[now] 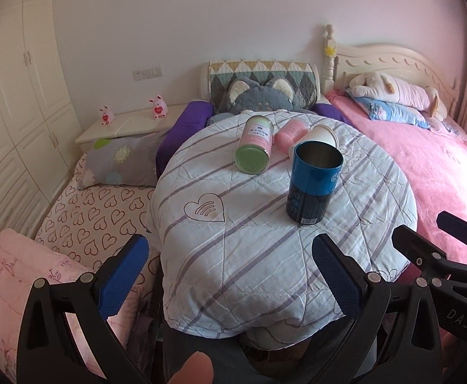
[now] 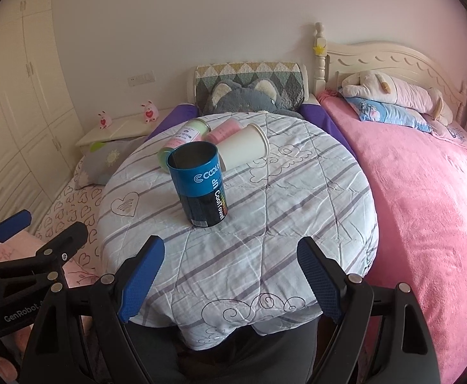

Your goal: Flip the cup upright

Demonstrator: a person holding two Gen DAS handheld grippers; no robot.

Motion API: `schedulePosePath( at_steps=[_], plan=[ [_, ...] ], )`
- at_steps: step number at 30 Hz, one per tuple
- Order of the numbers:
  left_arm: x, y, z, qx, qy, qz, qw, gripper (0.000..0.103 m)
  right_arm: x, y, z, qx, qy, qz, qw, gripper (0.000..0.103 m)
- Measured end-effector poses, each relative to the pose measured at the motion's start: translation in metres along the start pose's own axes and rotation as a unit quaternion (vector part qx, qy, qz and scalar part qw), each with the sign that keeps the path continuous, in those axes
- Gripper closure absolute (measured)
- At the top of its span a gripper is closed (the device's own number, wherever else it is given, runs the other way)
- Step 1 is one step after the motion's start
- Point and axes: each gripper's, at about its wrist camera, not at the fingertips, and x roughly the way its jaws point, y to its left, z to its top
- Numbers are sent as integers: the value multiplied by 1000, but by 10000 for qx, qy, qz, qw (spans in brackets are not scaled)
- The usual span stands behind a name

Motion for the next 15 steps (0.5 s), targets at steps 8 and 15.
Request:
schedulePosePath(
  at_steps=[8, 15],
  plan=[
    [0, 1, 0, -6, -4, 1, 10000, 0, -1, 1, 0, -16, -3, -9, 10000, 17],
    [0, 1, 0, -6, 3, -3, 10000, 0, -1, 2, 0, -21, -3, -18, 10000, 17]
  ],
)
